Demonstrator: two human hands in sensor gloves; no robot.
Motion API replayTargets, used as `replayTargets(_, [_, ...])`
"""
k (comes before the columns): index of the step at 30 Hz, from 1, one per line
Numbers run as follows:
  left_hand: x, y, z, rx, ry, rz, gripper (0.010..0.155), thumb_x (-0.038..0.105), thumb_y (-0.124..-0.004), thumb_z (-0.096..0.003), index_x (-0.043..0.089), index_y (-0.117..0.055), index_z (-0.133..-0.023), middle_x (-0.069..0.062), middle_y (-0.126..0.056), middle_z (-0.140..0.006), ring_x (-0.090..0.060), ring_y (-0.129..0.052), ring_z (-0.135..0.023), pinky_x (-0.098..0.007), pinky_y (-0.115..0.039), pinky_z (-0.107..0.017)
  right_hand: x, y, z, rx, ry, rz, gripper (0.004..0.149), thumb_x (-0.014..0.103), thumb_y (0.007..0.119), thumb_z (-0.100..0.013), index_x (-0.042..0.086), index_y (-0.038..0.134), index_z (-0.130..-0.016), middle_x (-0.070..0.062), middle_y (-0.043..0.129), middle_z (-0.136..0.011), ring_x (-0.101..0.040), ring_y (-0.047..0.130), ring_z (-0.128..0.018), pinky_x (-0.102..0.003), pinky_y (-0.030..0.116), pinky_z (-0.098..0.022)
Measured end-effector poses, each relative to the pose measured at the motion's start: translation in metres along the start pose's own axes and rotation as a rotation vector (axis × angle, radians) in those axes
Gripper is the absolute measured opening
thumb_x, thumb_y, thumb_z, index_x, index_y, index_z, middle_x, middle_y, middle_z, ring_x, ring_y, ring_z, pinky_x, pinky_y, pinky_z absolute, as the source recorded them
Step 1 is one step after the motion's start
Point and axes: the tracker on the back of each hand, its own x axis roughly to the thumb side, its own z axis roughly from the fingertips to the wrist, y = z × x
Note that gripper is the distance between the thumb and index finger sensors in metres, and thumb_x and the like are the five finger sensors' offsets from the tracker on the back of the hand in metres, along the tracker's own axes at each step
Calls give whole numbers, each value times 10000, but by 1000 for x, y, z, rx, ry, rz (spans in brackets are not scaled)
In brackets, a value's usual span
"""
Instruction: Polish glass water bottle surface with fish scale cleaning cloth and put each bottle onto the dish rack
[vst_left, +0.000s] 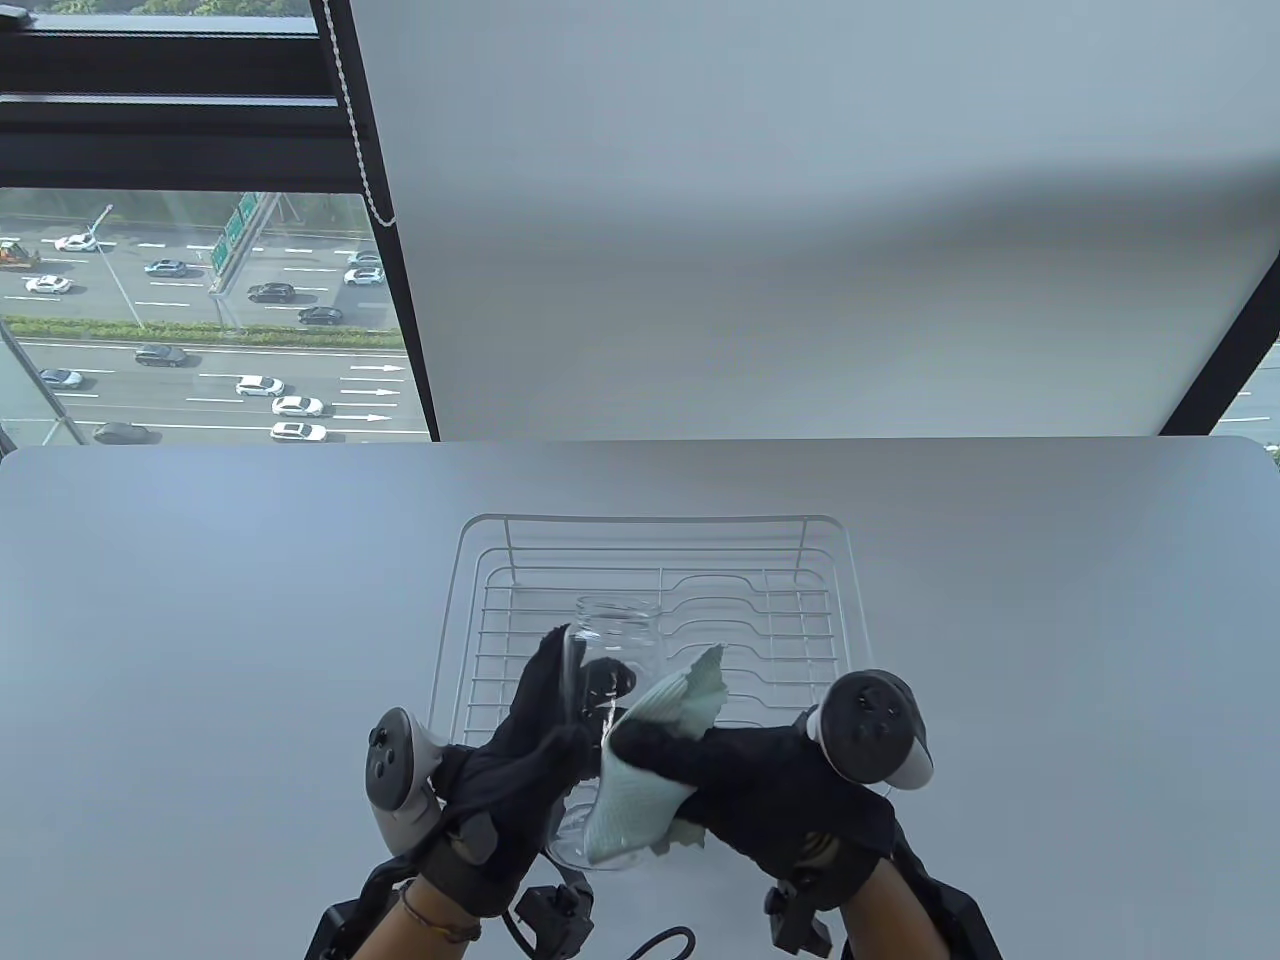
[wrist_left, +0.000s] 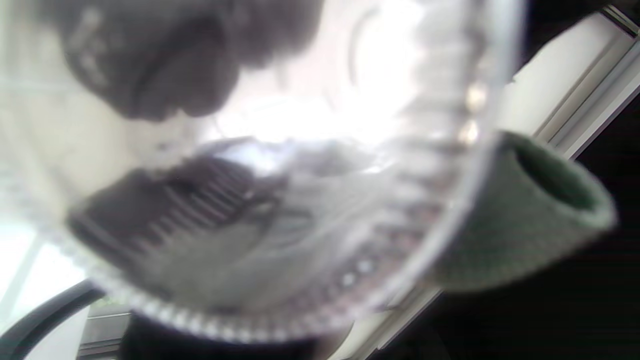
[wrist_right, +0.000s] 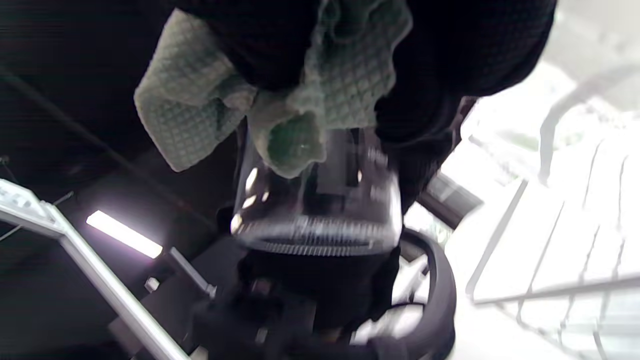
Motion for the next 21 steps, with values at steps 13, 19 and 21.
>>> replayTargets(13, [0,4,3,99,-40,22,913,602,-808,-505,150,-291,-1106,-231,-528,-1085,-533,-872,-781,-562,-867,-545,-2,5,-4,134,17,-40,564,347,787,-552,568,535,-1005,-165,857,-748,-277,955,-566,-482,790,-485])
replayTargets(19, [0,0,3,115,-59,50,902,591,-805,-512,151,-288,-1106,-241,-513,-1080,-539,-863,-782,-575,-857,-545,-5,9,-6,364,41,-122,538,336,802,-548,562,580,-984,-150,882,-725,-265,966,-531,-474,804,-458])
replayTargets(21, [0,1,2,120,-65,35,900,590,-804,-512,151,-292,-1107,-243,-514,-1078,-542,-860,-782,-578,-852,-546,-6,17,-6,487,60,-135,538,331,811,-537,566,594,-969,-159,889,-711,-270,976,-521,-479,810,-451])
